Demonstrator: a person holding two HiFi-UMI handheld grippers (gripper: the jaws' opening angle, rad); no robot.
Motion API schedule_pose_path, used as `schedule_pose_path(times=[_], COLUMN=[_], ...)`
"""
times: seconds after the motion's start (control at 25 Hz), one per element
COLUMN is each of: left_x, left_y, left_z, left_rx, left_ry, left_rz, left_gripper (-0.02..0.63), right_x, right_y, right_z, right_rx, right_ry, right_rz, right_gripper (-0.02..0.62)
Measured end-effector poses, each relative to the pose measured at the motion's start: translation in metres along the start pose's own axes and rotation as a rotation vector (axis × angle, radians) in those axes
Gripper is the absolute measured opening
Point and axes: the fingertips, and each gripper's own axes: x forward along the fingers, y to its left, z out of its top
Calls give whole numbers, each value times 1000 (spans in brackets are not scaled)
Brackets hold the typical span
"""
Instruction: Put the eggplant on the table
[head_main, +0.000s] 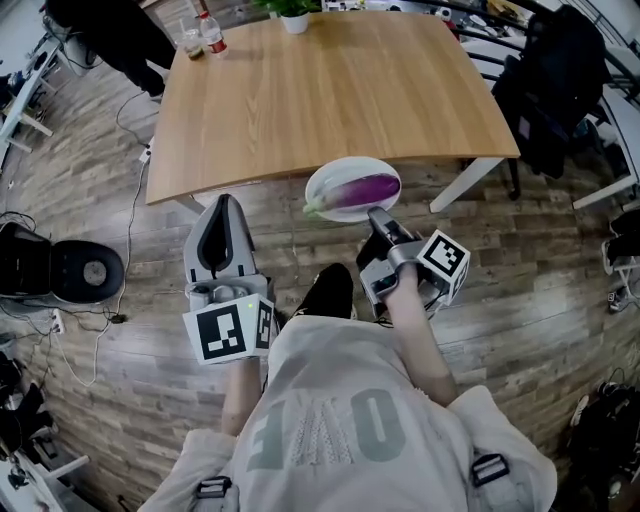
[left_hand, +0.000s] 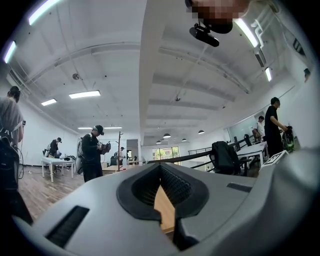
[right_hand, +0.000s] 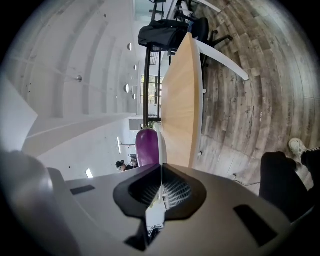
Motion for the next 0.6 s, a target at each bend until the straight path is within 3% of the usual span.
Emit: schedule_pose_path(times=[0.6], left_x=[65], left_y=[6], left_z=[-20], left_rx=[-23], left_ry=[-13], left_rz=[-53], left_gripper=[8], right_x=[29], right_y=[3], right_z=[21], right_rx=[-6], right_ry=[-37], right_rz=[-1], right_gripper=[25])
